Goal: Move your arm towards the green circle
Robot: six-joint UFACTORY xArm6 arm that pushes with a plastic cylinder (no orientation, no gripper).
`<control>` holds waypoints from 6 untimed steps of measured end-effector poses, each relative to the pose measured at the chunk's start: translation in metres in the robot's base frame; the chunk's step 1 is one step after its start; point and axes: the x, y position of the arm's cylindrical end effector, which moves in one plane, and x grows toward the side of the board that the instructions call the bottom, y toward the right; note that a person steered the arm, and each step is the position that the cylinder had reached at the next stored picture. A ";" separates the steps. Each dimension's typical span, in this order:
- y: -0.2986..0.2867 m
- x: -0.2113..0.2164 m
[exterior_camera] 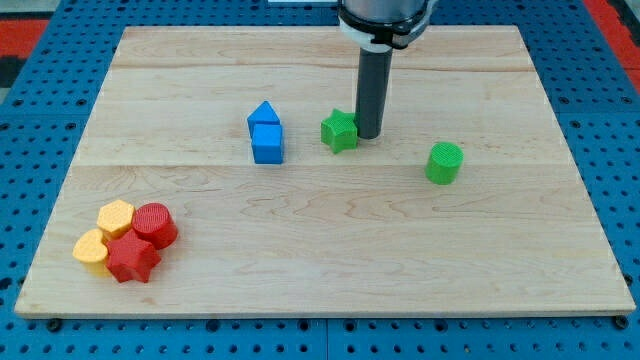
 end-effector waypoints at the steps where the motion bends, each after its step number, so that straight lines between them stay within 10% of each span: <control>1: -0.016 0.000; 4: -0.019 0.009; 6: 0.007 0.088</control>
